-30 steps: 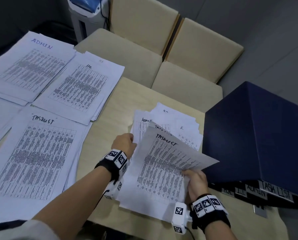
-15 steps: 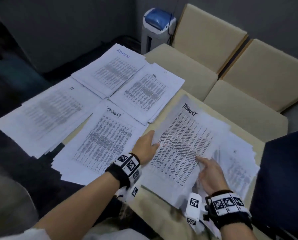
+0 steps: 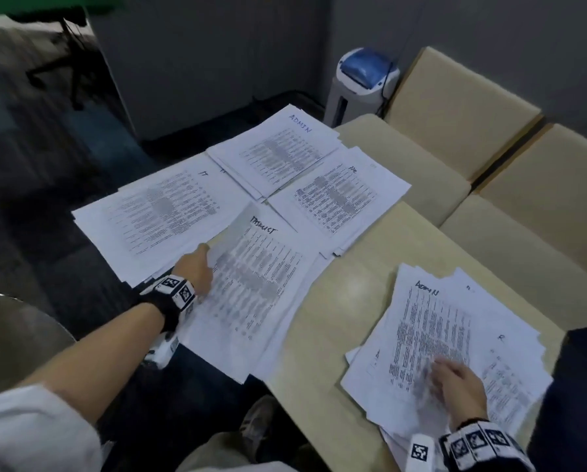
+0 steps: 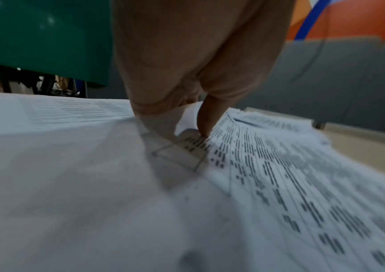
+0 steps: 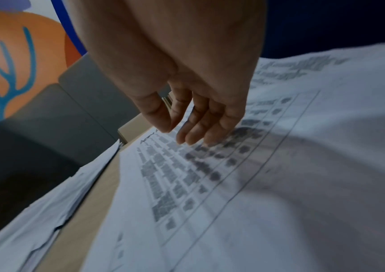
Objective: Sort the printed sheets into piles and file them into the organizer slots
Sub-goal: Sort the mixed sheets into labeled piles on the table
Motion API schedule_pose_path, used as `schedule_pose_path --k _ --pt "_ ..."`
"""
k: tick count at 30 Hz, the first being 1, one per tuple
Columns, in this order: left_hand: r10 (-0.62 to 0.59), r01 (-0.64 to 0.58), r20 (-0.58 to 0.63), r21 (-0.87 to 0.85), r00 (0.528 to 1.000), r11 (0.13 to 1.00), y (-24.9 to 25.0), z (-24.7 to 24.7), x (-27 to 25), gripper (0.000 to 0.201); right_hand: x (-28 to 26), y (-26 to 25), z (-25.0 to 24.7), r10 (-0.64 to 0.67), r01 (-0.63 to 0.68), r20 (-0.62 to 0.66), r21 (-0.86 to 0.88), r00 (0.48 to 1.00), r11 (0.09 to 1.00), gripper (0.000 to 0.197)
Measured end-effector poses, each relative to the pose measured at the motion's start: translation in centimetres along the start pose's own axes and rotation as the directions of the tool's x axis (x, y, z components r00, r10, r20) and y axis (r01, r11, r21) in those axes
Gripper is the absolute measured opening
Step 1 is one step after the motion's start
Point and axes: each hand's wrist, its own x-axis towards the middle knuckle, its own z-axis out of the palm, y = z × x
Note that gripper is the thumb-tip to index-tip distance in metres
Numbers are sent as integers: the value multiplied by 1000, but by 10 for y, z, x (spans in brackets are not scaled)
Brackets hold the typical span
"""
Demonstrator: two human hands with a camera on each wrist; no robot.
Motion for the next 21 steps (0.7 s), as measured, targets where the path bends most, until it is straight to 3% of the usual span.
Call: schedule_pose_path --k 2,4,5,7,9,11,13,16,18,21 --pt "-4 15 -73 152 997 988 7 -2 1 58 3 7 -13 -20 16 -40 -90 999 996 10" --pt "29 38 -237 272 971 961 23 2 -1 62 4 9 -24 -32 20 -67 -164 997 986 4" --pt "76 7 -303 262 950 965 37 4 -4 59 6 9 -28 -43 26 -85 -186 995 982 9" --pt "222 -172 -345 169 912 970 70 12 -14 48 9 9 -35 -54 28 -116 -213 992 977 14" --pt "374 -386 -283 16 883 922 110 28 -28 37 9 6 -41 -45 11 -132 -243 990 970 21" --pt "476 -490 -125 -135 871 861 152 50 -46 30 12 5 -44 -17 -14 -127 -234 992 972 35" --pt "511 -488 55 -227 858 843 188 79 -62 36 11 5 -43 25 -45 -103 -202 994 978 48" --pt "494 -440 263 -239 828 865 225 123 -80 66 14 14 -38 67 -78 -74 -152 995 985 55" --pt "454 -404 326 -212 829 890 236 143 -86 75 15 18 -34 76 -87 -87 -137 993 987 55" --pt "444 -408 322 -177 836 896 242 162 -91 62 11 22 -30 96 -110 -112 -120 989 987 52"
